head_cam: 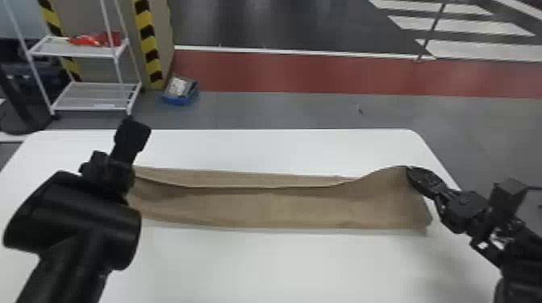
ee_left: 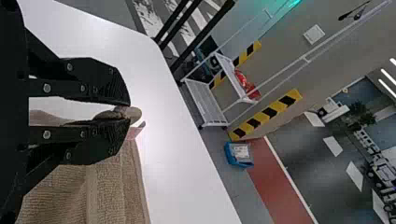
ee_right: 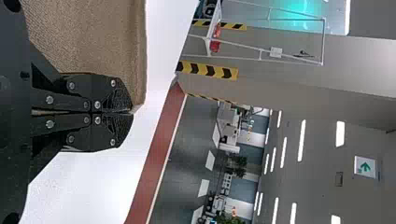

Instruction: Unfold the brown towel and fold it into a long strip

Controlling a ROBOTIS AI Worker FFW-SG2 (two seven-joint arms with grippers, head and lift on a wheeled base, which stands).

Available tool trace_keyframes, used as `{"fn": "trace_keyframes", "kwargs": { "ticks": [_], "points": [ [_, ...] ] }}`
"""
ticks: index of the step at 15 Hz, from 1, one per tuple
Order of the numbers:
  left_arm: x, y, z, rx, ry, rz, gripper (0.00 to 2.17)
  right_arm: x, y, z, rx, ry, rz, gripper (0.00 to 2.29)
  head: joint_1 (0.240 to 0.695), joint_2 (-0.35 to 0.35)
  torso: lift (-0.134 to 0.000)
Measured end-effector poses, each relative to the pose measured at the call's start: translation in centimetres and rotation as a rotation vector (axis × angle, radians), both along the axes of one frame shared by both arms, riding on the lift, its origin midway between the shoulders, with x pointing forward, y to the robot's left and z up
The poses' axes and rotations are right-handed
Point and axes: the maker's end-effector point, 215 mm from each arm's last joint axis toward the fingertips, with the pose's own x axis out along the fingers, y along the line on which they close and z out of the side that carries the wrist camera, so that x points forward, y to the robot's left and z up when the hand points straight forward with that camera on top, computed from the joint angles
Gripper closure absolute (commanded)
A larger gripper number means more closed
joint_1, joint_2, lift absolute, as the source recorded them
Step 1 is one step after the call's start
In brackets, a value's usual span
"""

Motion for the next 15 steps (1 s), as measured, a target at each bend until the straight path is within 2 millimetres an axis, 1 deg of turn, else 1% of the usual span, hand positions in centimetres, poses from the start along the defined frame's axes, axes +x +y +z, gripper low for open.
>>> {"fn": "trace_keyframes", "kwargs": {
  "ticks": [2,3,7,9,10,11,12,13,15],
  "points": [
    [1.2,0.1,0.3,0.0,-0.027,-0.013,0.02,0.8,0.1,-0.4,-0.01,0.0,-0.013,1.18,0.695,-0.101,-0.121],
    [1.6,0.5,0.4,0.0,-0.037,-0.009,0.02,1.1,0.1,-0.4,-0.014,-0.003,-0.019,1.18,0.695,-0.095,-0.121],
    [2.5,3.7,0.2,-0.006,-0.069,0.016,0.02,1.8,-0.5,-0.2,-0.023,-0.009,-0.044,1.18,0.695,-0.074,-0.121],
    [2.7,4.9,0.2,-0.032,-0.085,0.017,0.02,1.8,-0.8,-0.3,-0.024,-0.008,-0.05,1.15,0.695,-0.062,-0.121],
    [2.7,5.2,0.0,-0.049,-0.087,0.012,0.02,1.8,-1.1,-0.4,-0.024,-0.007,-0.064,0.75,0.695,-0.06,-0.121],
    [2.7,5.3,-0.1,-0.06,-0.09,0.008,0.02,1.9,-1.4,-0.5,-0.025,-0.009,-0.083,0.18,0.695,-0.061,-0.121],
    [2.6,5.4,-0.2,-0.066,-0.095,0.005,0.02,2.1,-1.9,-0.5,-0.029,-0.02,-0.12,0.0,0.695,-0.064,-0.121],
    [2.6,5.4,-0.2,-0.068,-0.099,0.002,0.02,2.2,-2.1,-0.2,-0.045,-0.048,-0.157,0.0,0.695,-0.068,-0.121],
    [2.4,5.2,-0.3,-0.073,-0.102,-0.005,0.02,2.0,-1.6,1.1,-0.086,-0.13,-0.192,0.06,0.695,-0.066,-0.121]
  ]
}}
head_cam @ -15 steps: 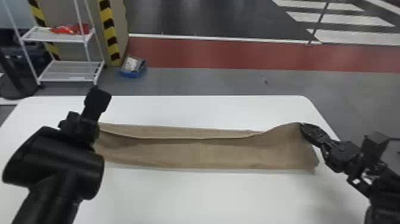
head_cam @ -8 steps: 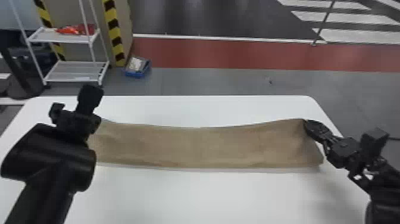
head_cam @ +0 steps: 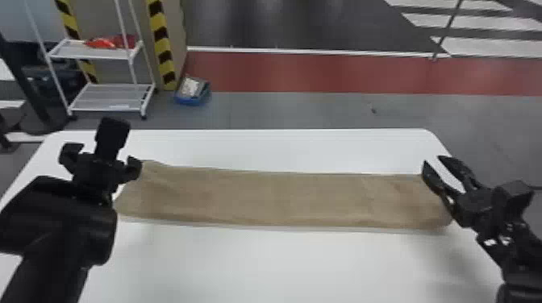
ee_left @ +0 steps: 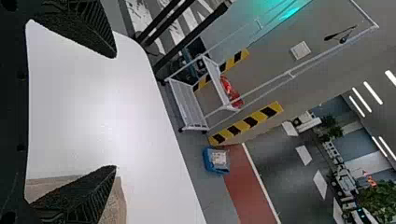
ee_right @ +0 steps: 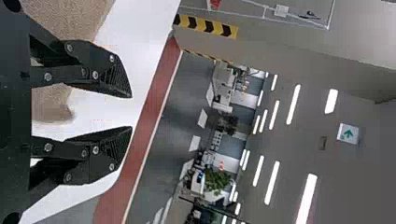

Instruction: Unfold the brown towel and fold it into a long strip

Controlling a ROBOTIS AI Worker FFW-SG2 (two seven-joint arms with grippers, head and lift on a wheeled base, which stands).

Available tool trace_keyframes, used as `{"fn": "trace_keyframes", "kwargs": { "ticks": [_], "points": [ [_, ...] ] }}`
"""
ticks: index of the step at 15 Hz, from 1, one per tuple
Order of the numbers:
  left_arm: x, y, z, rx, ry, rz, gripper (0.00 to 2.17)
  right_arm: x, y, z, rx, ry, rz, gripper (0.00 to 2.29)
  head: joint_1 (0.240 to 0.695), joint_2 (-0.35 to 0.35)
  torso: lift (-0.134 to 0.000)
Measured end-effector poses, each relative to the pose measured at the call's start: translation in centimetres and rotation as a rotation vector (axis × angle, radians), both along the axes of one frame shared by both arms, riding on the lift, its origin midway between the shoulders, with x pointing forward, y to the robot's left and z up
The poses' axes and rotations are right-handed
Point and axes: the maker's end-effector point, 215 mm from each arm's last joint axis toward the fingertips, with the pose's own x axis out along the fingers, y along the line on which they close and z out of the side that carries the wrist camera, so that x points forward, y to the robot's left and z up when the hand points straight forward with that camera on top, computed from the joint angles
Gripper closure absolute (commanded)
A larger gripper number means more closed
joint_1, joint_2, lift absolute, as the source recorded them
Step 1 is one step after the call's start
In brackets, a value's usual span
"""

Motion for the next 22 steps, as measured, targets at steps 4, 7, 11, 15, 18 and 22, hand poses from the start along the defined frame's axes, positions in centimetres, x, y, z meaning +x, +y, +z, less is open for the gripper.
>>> {"fn": "trace_keyframes", "kwargs": {
  "ticks": [4,7,11,15,18,22],
  "points": [
    [-0.8,-0.8,-1.2,-0.046,0.014,-0.024,0.02,-1.7,0.3,1.5,-0.026,-0.07,-0.014,0.06,0.695,-0.072,-0.121],
    [-1.5,-1.9,-2.1,-0.119,0.025,-0.058,0.03,-3.6,-0.6,0.9,-0.002,-0.016,-0.028,0.06,0.695,-0.085,-0.121],
    [-2.3,-3.2,-3.7,-0.247,0.056,-0.107,0.47,-5.2,-1.9,1.1,0.006,0.014,-0.054,0.06,0.695,-0.116,-0.121],
    [-3.7,-2.7,-5.8,-0.315,0.134,-0.094,0.55,-5.5,-1.7,0.6,0.007,0.029,-0.042,0.06,0.695,-0.115,-0.121],
    [-4.6,-2.6,-6.8,-0.362,0.18,-0.103,0.89,-5.2,-1.2,1.0,0.008,0.036,-0.028,0.06,0.695,-0.111,-0.121],
    [-4.9,-2.0,-6.8,-0.4,0.18,-0.099,1.51,-5.1,-0.9,1.4,0.022,0.028,-0.024,0.07,0.695,-0.1,-0.121]
  ]
}}
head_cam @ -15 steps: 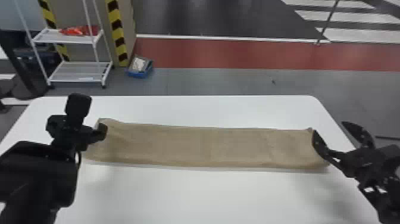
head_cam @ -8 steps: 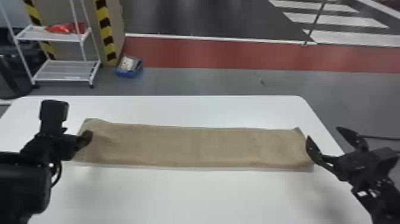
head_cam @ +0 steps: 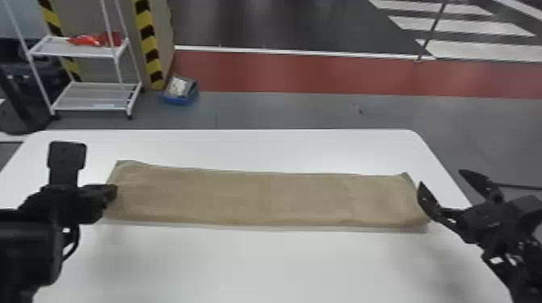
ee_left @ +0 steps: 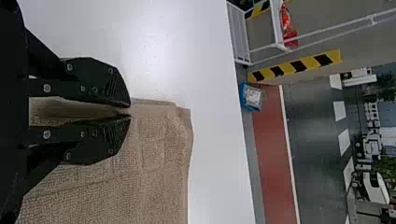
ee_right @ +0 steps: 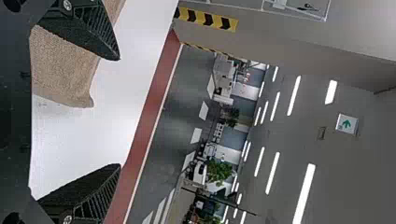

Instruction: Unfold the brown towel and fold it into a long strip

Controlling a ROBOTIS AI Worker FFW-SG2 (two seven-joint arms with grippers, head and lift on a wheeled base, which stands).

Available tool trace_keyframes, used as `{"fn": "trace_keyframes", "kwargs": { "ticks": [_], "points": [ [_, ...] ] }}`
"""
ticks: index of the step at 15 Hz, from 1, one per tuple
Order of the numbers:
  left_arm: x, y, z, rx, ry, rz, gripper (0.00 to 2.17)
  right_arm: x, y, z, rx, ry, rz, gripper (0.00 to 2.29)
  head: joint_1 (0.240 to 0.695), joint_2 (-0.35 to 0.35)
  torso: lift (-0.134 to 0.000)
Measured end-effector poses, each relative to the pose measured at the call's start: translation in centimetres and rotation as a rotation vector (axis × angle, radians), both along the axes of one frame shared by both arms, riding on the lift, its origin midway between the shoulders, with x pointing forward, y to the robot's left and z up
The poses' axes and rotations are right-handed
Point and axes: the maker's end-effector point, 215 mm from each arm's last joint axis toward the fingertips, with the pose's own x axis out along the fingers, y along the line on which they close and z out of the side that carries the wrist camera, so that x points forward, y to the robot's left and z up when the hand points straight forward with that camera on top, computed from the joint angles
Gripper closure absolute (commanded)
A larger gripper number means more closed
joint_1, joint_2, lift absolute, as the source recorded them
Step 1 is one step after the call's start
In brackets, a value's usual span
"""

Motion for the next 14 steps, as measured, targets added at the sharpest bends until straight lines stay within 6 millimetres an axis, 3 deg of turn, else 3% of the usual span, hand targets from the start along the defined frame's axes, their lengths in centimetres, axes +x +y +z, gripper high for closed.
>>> {"fn": "trace_keyframes", "kwargs": {
  "ticks": [4,9,10,12,13,14],
  "points": [
    [-1.4,0.3,-0.2,0.003,0.03,0.017,1.52,-0.2,-0.3,0.2,0.007,-0.006,-0.006,0.07,0.695,-0.104,-0.121],
    [-5.0,4.9,0.6,0.016,0.048,0.118,1.51,0.0,0.0,0.7,0.017,-0.021,-0.001,0.07,0.695,-0.061,-0.121],
    [-5.6,5.8,0.8,0.018,0.044,0.135,1.31,0.2,0.2,0.9,0.017,-0.025,0.002,0.07,0.695,-0.05,-0.121],
    [-5.9,6.9,1.3,0.033,0.021,0.155,0.14,0.5,0.8,1.0,0.018,-0.027,0.013,0.07,0.695,-0.032,-0.121],
    [-5.5,7.1,2.0,0.047,-0.011,0.153,0.0,0.6,1.1,0.9,0.021,-0.027,0.018,0.07,0.695,-0.025,-0.121],
    [-4.8,7.0,3.1,0.06,-0.064,0.141,0.0,0.7,1.6,1.1,0.026,-0.031,0.023,0.07,0.695,-0.019,-0.121]
  ]
}}
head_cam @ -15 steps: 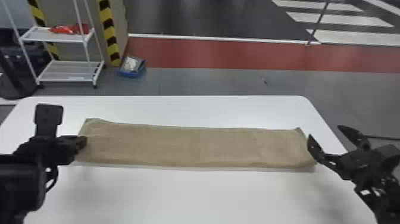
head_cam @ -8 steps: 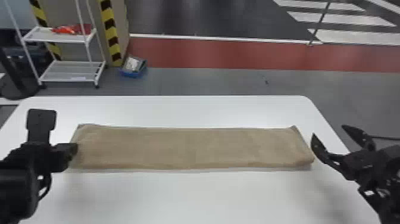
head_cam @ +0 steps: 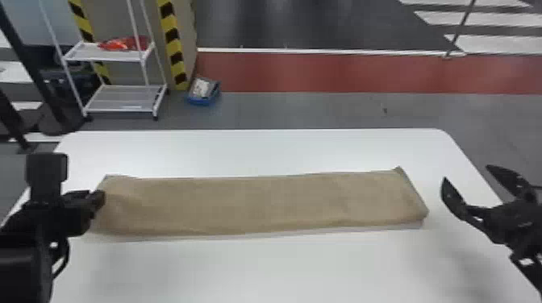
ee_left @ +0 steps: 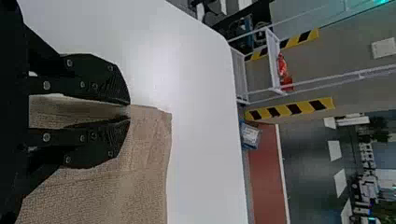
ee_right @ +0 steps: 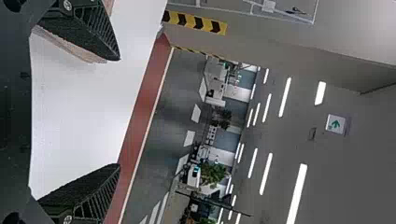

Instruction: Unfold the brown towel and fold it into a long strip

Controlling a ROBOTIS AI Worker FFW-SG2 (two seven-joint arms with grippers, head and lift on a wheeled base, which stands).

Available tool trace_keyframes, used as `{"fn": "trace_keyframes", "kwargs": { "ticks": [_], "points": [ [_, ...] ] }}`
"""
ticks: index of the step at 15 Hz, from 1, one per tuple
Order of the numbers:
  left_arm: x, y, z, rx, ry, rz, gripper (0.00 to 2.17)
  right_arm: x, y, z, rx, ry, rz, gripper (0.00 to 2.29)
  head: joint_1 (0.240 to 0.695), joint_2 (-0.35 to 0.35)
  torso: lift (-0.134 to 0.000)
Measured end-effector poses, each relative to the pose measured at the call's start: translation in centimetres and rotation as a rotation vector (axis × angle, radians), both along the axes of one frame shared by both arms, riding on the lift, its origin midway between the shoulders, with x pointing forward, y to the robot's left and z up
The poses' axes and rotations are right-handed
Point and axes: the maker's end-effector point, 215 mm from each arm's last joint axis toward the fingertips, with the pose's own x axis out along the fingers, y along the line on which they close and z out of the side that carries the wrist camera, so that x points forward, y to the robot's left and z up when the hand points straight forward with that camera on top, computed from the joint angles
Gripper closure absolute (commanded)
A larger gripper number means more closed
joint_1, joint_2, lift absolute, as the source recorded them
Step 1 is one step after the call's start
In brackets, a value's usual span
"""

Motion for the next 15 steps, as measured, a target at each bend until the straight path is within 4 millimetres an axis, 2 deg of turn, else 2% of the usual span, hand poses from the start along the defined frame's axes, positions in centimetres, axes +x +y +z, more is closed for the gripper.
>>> {"fn": "trace_keyframes", "kwargs": {
  "ticks": [4,6,9,12,14,15],
  "points": [
    [1.7,-0.6,4.6,0.055,-0.188,-0.013,0.03,-0.4,1.9,0.8,0.013,0.024,0.046,0.07,0.695,-0.005,-0.121],
    [1.7,-1.7,6.6,0.045,-0.266,-0.019,0.03,-0.8,2.7,0.7,0.04,0.066,0.069,0.07,0.695,-0.005,-0.121],
    [0.3,-4.5,7.9,-0.009,-0.314,-0.05,0.04,-1.5,3.8,1.9,0.06,0.073,0.083,0.07,0.695,-0.02,-0.121],
    [-1.9,-7.7,10.4,-0.038,-0.431,-0.068,0.04,-3.2,5.7,4.2,0.114,0.028,0.087,0.08,0.695,-0.037,-0.121],
    [-3.2,-10.1,11.8,-0.054,-0.513,-0.094,0.04,-4.5,7.4,4.7,0.183,0.03,0.085,0.08,0.695,-0.046,-0.121],
    [-3.6,-11.3,12.1,-0.063,-0.537,-0.104,0.04,-5.1,9.0,4.7,0.209,0.036,0.091,0.08,0.695,-0.046,-0.121]
  ]
}}
